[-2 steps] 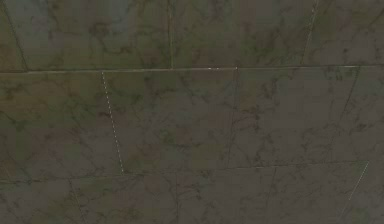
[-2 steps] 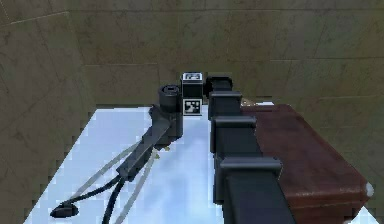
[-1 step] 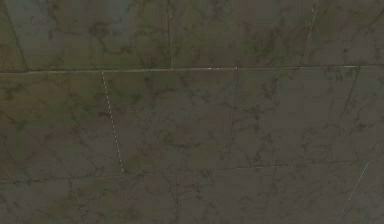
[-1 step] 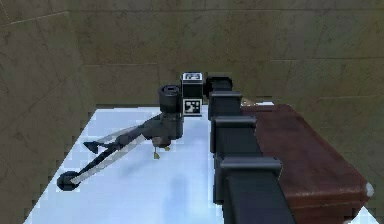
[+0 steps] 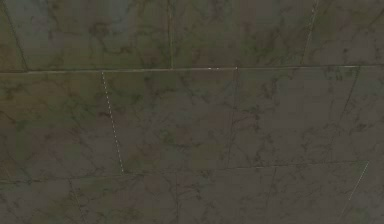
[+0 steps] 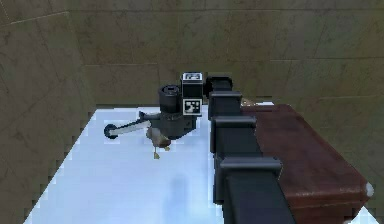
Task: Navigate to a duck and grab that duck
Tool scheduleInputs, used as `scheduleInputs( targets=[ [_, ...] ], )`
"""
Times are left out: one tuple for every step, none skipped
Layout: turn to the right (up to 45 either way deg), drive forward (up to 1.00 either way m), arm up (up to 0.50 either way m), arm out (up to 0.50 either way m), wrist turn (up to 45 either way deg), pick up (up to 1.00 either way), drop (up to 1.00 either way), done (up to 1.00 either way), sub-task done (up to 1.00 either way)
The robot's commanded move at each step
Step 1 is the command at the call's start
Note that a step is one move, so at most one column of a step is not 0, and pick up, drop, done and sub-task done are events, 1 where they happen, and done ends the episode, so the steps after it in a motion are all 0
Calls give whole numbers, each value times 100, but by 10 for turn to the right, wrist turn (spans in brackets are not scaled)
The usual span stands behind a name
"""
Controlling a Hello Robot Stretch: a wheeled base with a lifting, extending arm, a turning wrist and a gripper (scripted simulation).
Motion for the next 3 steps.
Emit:
scheduleInputs(
  targets=[
    [0,0,0,0,330,0,0,0,0],
    [0,0,-8,0,0,0,0,0,0],
    [0,0,0,0,0,100,0,0,0]
  ],
)
